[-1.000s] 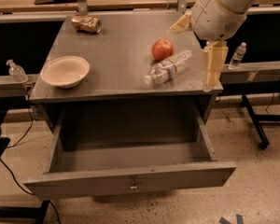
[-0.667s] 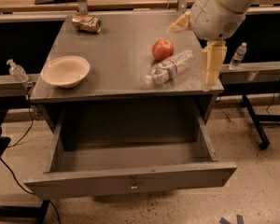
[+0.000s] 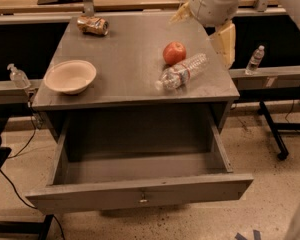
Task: Place water bottle into top drawer
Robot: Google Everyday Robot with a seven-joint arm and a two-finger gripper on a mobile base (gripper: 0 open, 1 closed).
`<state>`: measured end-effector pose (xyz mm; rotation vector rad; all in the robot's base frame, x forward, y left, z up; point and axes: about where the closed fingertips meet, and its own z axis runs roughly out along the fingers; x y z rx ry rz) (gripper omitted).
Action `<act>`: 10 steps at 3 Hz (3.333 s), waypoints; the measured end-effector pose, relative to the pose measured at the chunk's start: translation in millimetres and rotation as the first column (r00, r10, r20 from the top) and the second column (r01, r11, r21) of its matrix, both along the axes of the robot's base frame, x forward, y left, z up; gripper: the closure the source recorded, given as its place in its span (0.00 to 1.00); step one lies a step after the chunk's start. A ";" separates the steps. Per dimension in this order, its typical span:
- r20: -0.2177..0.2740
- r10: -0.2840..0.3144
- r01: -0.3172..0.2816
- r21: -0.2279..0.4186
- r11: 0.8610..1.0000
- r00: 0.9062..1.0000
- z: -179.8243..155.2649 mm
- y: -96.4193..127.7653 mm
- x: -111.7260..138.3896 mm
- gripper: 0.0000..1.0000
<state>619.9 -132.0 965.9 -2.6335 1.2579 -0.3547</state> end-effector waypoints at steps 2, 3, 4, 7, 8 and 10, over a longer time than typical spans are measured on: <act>0.057 0.235 -0.225 -0.147 0.963 0.970 -15.3 -17.9 60.3 0.18; 0.064 0.242 -0.231 -0.144 0.962 0.968 -25.1 -36.2 69.1 0.15; 0.087 0.181 -0.170 -0.122 0.978 0.980 -31.7 -49.3 74.2 0.15; 0.031 0.018 -0.019 0.034 0.999 0.999 -92.1 -66.9 93.4 0.22; 0.003 -0.001 0.001 0.057 0.998 1.000 -109.3 -63.2 98.7 0.33; -0.052 -0.018 0.023 0.104 0.994 0.998 -127.9 -44.1 93.8 0.78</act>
Offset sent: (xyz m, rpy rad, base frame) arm 0.0763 -0.0359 -0.0252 -0.2039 -0.0534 0.3494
